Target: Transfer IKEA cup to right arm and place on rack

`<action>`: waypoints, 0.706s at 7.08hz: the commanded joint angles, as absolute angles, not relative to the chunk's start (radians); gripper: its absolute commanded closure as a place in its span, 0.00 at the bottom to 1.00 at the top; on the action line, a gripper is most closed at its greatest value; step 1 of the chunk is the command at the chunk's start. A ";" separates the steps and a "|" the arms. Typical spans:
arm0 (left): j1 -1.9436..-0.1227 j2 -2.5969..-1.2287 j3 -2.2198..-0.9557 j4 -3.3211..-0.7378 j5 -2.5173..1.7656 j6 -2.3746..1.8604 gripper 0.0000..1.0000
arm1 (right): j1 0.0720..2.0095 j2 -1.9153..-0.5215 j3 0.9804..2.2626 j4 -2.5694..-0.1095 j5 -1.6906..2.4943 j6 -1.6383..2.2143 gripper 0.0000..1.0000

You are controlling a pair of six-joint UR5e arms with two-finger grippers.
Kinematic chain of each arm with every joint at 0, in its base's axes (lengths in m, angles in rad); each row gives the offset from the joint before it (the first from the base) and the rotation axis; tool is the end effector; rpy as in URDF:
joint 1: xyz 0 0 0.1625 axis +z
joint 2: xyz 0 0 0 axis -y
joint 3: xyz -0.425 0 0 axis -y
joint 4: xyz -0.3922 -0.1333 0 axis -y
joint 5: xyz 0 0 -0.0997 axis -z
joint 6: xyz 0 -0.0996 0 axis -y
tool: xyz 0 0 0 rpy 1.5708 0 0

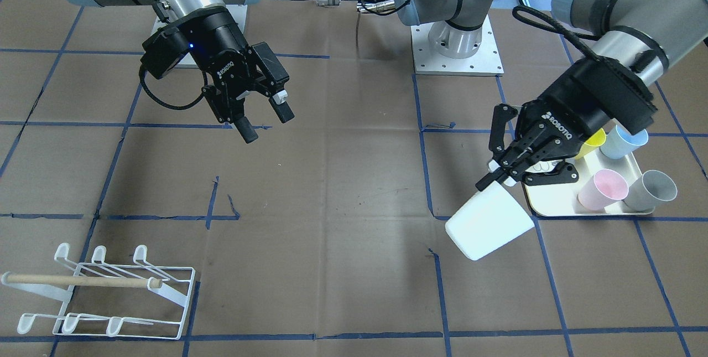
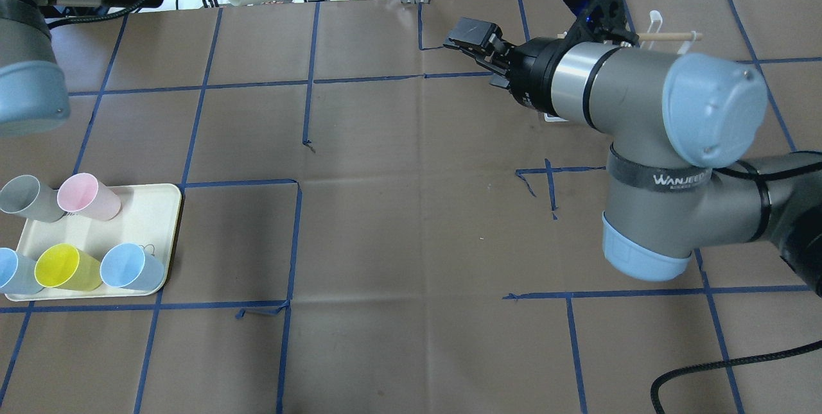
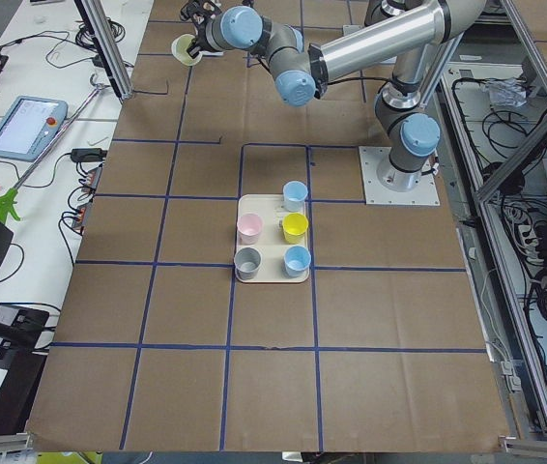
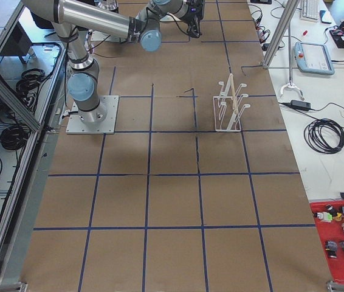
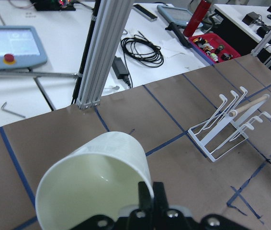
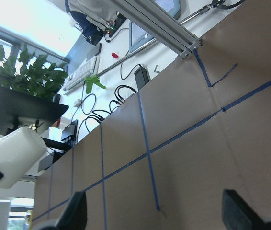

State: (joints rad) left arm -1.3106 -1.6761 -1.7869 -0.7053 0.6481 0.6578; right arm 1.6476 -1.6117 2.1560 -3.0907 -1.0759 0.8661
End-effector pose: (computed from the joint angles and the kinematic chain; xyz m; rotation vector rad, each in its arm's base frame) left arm -0.0684 -0.5700 0.4614 -0.7720 -2.2062 1.0889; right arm 0.2143 -0.4314 0.4175 0.5652 2.1126 -0.7759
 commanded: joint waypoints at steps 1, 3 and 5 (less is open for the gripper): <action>-1.327 -1.677 -1.963 -0.389 0.550 0.649 0.99 | 1.651 -1.600 2.244 -3.376 -1.055 1.251 0.00; -1.328 -1.668 -2.104 -0.168 0.443 0.625 0.99 | 1.652 -1.580 2.310 -3.552 -1.057 1.551 0.00; -1.357 -1.658 -2.234 0.013 0.402 0.569 0.99 | 1.654 -1.565 2.304 -3.568 -1.081 1.565 0.00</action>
